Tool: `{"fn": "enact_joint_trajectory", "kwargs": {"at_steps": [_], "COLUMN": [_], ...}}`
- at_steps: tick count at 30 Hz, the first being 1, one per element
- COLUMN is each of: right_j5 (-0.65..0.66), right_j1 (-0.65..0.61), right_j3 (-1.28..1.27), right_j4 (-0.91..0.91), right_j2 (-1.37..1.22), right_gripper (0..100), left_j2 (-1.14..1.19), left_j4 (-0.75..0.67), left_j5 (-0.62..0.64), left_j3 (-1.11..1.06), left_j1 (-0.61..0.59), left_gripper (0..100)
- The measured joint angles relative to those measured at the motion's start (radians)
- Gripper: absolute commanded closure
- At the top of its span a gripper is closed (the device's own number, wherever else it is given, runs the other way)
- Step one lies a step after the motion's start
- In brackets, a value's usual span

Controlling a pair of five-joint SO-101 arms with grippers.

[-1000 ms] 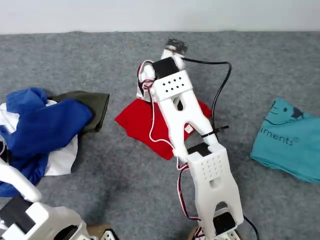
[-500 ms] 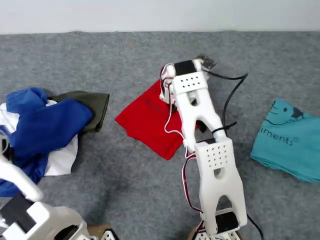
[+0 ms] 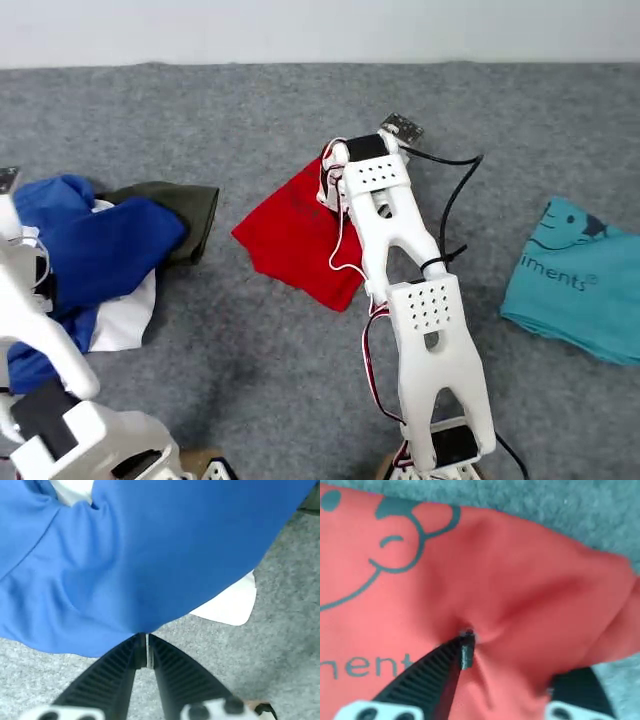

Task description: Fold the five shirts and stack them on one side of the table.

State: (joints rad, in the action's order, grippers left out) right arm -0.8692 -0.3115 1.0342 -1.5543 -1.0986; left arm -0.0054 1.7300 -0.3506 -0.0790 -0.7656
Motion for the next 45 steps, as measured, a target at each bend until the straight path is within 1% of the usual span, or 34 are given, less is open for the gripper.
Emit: {"fn": "enact_joint_trajectory", "kwargs": {"at_steps": [1, 3, 5, 9, 13, 17, 20, 27, 31, 39, 45], "right_j5": [0.018, 0.054, 0.084, 0.180, 0.364, 0.534, 0.638, 0.930, 1.059, 1.272, 1.376], "right_j1": [0.006, 0.023, 0.035, 0.071, 0.147, 0.226, 0.292, 0.393, 0.482, 0.632, 0.717], "right_j3": [0.000, 0.005, 0.040, 0.141, 0.175, 0.175, 0.100, -0.298, -0.443, -0.462, -0.462], "right_j4": [0.000, -0.020, -0.054, -0.173, -0.199, -0.199, -0.199, -0.199, -0.201, -0.201, -0.199], "right_j2": [0.000, 0.000, -0.012, -0.017, 0.032, 0.166, 0.305, 0.635, 0.778, 0.885, 0.885], "right_gripper": [97.0, 98.8, 98.6, 99.0, 99.0, 99.1, 99.1, 99.1, 99.1, 99.1, 99.0], "left_j2": [0.000, 0.000, 0.000, 0.000, 0.000, 0.000, 0.000, 0.000, 0.000, 0.000, 0.000], "left_j4": [0.000, 0.000, 0.000, 0.000, 0.000, 0.000, 0.000, 0.000, 0.000, 0.000, 0.000], "left_j5": [0.002, 0.003, 0.003, 0.003, 0.003, 0.003, 0.003, 0.003, 0.003, 0.003, 0.003], "left_j3": [0.000, 0.000, 0.000, 0.000, 0.000, 0.000, 0.000, 0.000, 0.000, 0.000, 0.000], "left_j1": [0.000, 0.000, 0.000, 0.000, 0.000, 0.000, 0.000, 0.000, 0.000, 0.000, 0.000], "left_gripper": [98, 98, 98, 98, 98, 98, 98, 98, 98, 98, 98]}}
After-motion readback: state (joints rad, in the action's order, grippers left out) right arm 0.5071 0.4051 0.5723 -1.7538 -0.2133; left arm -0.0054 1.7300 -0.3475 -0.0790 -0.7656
